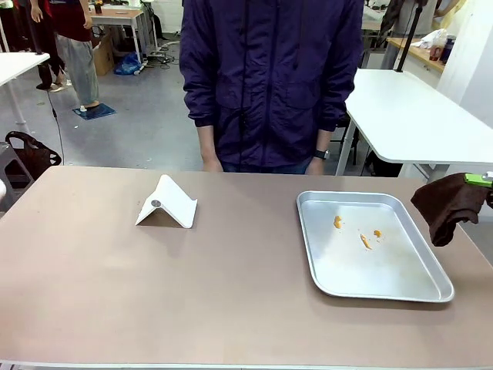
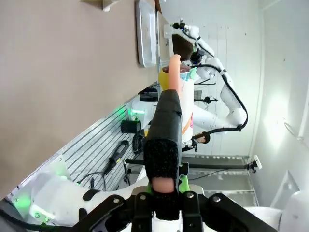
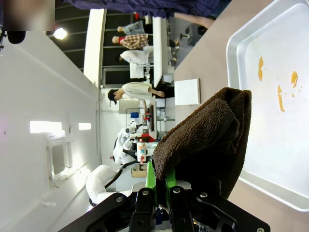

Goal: Clean the surface of the table.
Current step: If a person points to the right, clean the right side of the table with your right hand, and if they point to the left, clean the left side with your left hand, then clean the area not pointed to by the person.

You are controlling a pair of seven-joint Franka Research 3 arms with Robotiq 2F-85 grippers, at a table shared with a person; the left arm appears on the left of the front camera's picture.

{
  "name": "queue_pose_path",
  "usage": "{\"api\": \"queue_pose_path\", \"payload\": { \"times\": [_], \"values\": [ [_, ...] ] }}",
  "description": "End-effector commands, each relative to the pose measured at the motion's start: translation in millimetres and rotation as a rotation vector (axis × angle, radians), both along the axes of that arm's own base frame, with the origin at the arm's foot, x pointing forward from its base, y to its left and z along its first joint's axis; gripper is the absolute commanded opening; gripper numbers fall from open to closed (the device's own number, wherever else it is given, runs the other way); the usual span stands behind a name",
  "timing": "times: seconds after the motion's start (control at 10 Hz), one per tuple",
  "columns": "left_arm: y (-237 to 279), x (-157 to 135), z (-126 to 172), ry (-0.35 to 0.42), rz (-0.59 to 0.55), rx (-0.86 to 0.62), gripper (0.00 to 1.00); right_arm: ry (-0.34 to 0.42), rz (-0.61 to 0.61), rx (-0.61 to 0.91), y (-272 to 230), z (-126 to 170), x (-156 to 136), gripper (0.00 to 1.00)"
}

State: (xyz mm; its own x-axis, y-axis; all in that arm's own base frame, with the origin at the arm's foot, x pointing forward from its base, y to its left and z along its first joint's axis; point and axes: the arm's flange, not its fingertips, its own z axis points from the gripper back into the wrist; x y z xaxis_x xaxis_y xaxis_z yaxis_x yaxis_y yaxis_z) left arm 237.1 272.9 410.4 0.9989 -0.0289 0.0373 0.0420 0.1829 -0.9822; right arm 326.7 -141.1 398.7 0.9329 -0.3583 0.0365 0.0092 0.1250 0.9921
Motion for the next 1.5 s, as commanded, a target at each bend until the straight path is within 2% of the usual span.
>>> {"api": "queue_pose_path", "payload": {
  "times": [0.0, 0.1, 1.4],
  "values": [
    [30, -15, -2, -0.029, -0.025, -0.046, 0.18, -0.01, 0.006, 0.017, -1, 3, -2, 0.0],
    [0, 0, 0, 0.0, 0.0, 0.0, 0.18, -0.01, 0.006, 0.017, -1, 3, -2, 0.0],
    [0, 0, 0, 0.0, 0.0, 0.0, 0.18, -0.01, 0.006, 0.017, -1, 3, -2, 0.0]
  ]
}}
